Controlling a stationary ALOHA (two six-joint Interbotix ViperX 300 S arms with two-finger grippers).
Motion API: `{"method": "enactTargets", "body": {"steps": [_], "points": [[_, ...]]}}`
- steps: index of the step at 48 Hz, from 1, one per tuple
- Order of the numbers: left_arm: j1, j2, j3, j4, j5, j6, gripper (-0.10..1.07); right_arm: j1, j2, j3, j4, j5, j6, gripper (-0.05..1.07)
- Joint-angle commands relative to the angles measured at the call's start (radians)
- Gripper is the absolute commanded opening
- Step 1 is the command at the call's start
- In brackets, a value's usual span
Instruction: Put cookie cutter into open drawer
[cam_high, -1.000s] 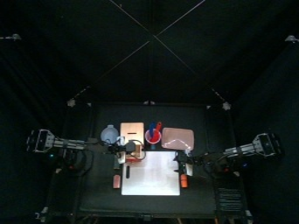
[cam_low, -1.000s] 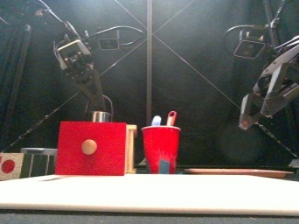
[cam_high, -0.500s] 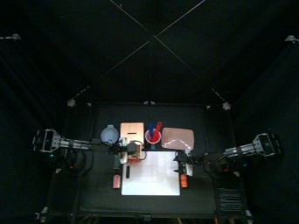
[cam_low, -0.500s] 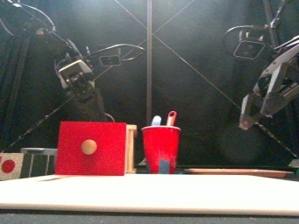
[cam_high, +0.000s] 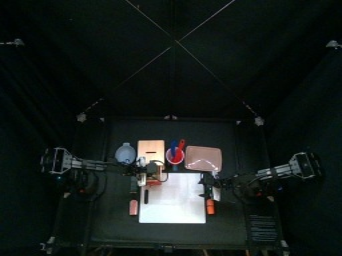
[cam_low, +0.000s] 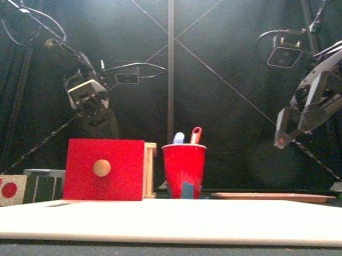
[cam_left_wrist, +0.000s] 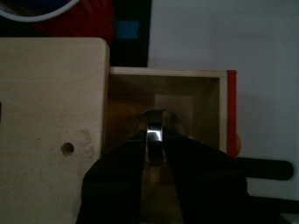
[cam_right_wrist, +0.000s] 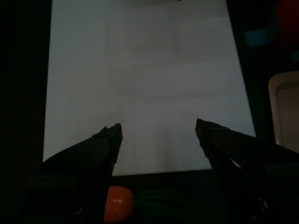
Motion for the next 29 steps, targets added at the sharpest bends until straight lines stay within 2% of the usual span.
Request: {"method": "enactTargets", "body": {"steps": [1,15,29], "points": [[0.005,-0.011,-0.012,0.002,-0.005,-0.002,0.74,0.002,-0.012,-0.011,0.002,-0.005,-0.002,0.98],[-0.003,-0.061,-0.012,0.002,-0.002,0.002,0.75,0.002,-0.012,-0.011,0.002,-0.005,-0.002,0.98],[-0.005,-0.201,0.012,0.002,-0.015,-0.002,0.75,0.002,-0.012,-0.012,0.000,-0.005,-0.003,0.98]]}}
